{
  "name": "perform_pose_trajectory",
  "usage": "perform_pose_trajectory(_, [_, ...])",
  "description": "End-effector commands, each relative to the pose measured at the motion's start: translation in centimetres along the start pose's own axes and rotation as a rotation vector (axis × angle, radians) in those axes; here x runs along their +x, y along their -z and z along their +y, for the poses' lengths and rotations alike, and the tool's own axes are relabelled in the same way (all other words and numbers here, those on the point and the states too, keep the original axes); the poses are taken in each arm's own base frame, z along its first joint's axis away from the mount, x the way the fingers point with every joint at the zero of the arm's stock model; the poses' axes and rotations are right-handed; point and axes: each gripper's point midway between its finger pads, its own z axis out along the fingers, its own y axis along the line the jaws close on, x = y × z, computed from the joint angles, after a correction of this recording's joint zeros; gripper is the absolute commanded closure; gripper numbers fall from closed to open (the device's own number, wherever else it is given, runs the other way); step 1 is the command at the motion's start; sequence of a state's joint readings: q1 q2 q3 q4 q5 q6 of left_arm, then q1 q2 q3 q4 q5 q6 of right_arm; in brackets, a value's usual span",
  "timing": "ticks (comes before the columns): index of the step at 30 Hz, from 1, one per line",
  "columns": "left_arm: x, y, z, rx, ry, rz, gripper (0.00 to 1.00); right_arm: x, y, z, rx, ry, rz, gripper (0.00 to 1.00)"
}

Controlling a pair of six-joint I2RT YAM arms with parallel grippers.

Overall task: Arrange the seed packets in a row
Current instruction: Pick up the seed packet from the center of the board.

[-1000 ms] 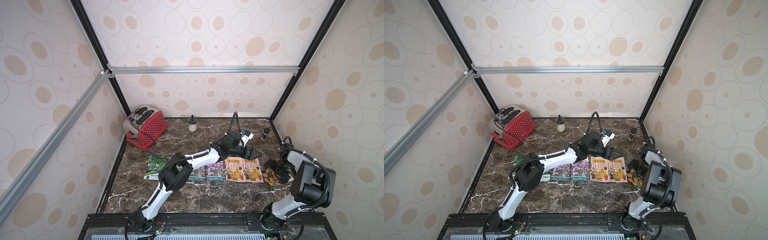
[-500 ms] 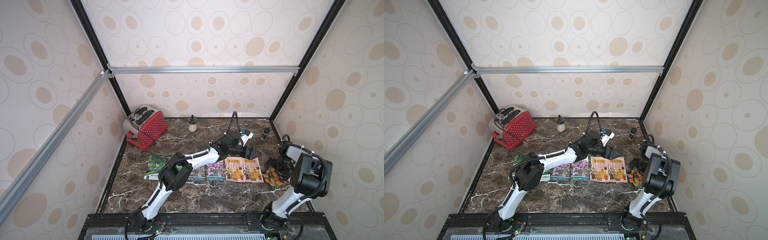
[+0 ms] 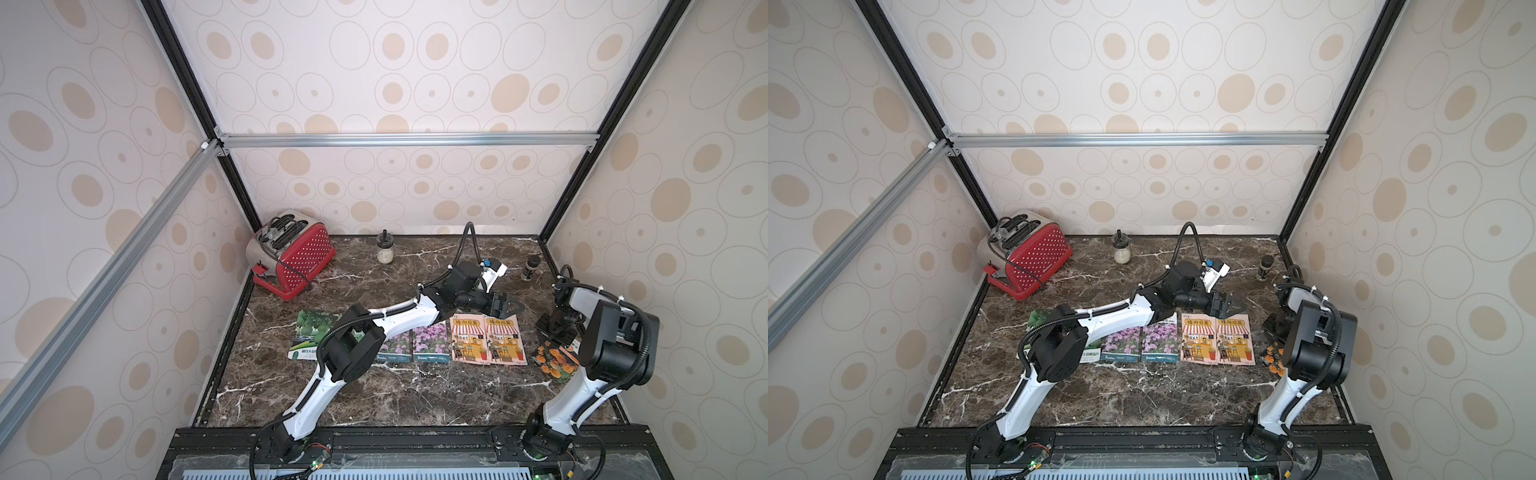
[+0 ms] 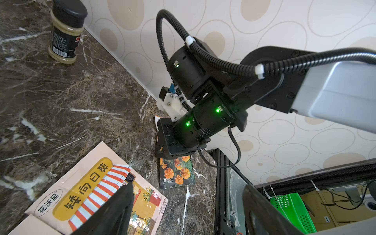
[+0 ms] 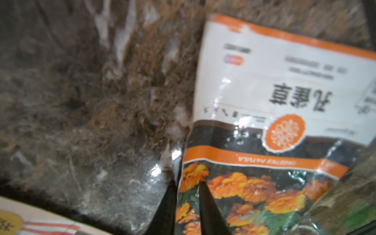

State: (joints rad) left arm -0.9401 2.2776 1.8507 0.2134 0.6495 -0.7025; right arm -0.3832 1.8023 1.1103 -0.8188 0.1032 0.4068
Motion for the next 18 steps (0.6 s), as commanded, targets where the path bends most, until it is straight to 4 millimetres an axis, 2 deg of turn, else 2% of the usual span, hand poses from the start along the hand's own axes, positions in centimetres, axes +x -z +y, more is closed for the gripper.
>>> perform_pose_trajectory(1, [-1.3, 0.4, -0.7, 0.030, -0.014, -0.033, 0.15, 1.3, -1.7, -2.0, 0.116, 0.020, 0.052, 1.00])
perform_pose_trajectory(6, [-1.3, 0.4, -0.7, 0.029, -0.017, -0.033, 0.15, 0.6, 0.7, -2.3, 0.162, 0.061, -0.025, 1.00])
perform_pose_trajectory(14, [-0.9, 0.4, -0.5, 0.029, -0.046, -0.005, 0.15, 0.2, 7.6, -0.9, 0.116, 0.118, -0.203, 1.00])
perform_pose_trajectory(18, [-0.8, 0.5, -0.3, 0.027, -0.059, 0.011, 0.15, 0.5, 10.1, -0.1, 0.045, 0.129, -0.255, 1.00])
